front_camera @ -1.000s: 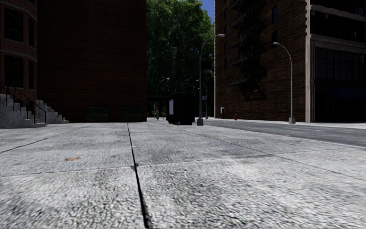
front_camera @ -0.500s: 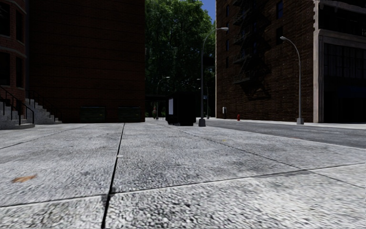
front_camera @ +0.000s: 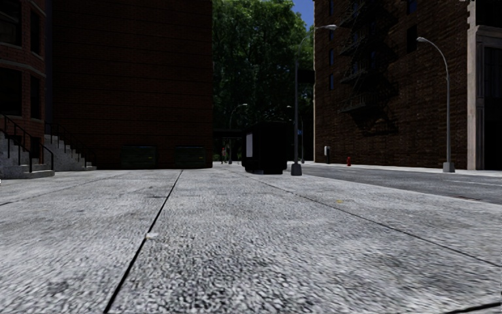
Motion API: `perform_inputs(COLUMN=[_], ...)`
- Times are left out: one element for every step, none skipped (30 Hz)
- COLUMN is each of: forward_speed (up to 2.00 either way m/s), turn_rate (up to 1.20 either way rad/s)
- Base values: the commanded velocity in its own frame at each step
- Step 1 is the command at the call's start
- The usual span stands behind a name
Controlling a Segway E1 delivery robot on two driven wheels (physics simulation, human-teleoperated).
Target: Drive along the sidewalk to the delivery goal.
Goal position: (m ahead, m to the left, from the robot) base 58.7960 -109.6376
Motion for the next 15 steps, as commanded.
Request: perform_inputs(forward_speed=[2.0,2.0,2.0,2.0,2.0,2.0,2.0,2.0,2.0,2.0,2.0,2.0,2.0,2.0,2.0], turn_rate=[0.0,0.0,0.0,0.0,0.0,0.0,0.0,0.0,0.0,0.0,0.0,0.0,0.0,0.0,0.0])
